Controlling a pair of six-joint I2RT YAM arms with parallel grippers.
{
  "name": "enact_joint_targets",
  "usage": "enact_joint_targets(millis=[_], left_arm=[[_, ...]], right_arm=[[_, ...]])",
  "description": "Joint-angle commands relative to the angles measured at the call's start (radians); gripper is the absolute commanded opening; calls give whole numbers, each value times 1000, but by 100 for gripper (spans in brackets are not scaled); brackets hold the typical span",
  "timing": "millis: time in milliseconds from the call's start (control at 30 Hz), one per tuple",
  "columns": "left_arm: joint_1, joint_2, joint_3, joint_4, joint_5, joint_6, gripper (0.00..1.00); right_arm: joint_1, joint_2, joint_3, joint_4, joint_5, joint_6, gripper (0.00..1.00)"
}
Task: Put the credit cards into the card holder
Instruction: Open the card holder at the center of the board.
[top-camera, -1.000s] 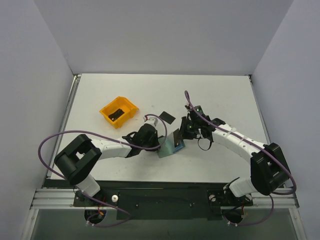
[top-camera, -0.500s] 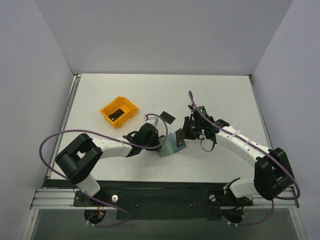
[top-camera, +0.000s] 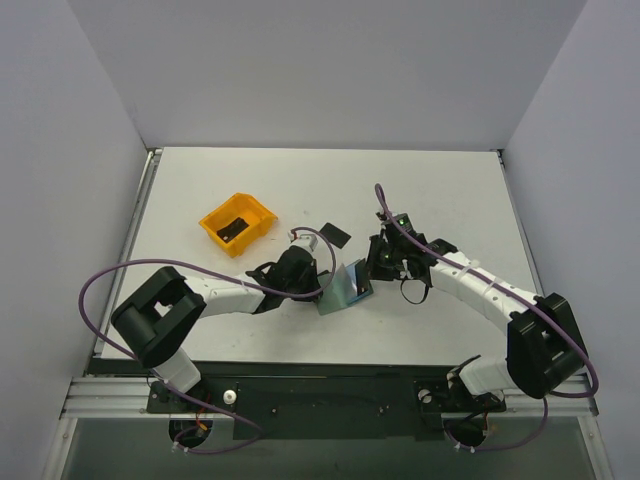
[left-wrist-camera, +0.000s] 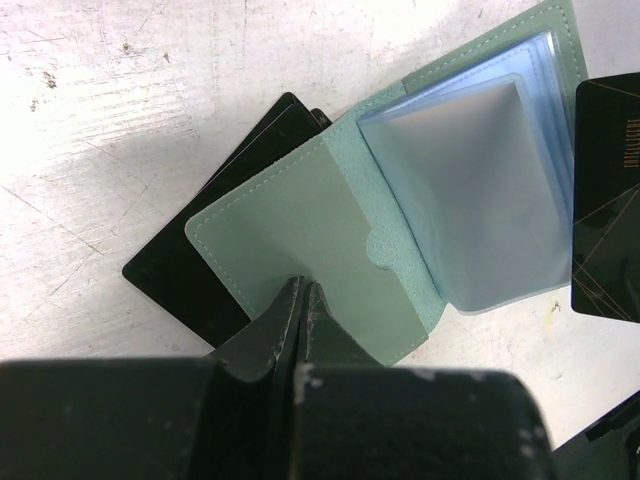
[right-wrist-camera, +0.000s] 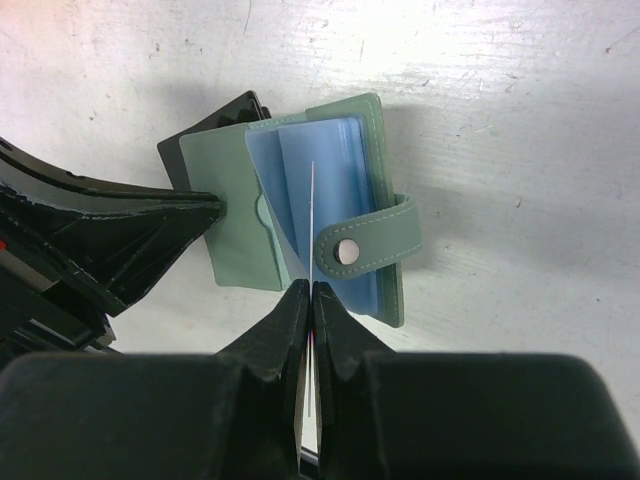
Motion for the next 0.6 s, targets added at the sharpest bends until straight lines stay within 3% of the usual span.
enact_joint_targets(millis=[0,567], left_arm=[[4,19,32,12,12,12,0],[4,21,32,14,18,9,0]], right_arm=[[-9,-2,5,-43,33,-28,0],[-23,-45,-3,-66,33,-33,0]])
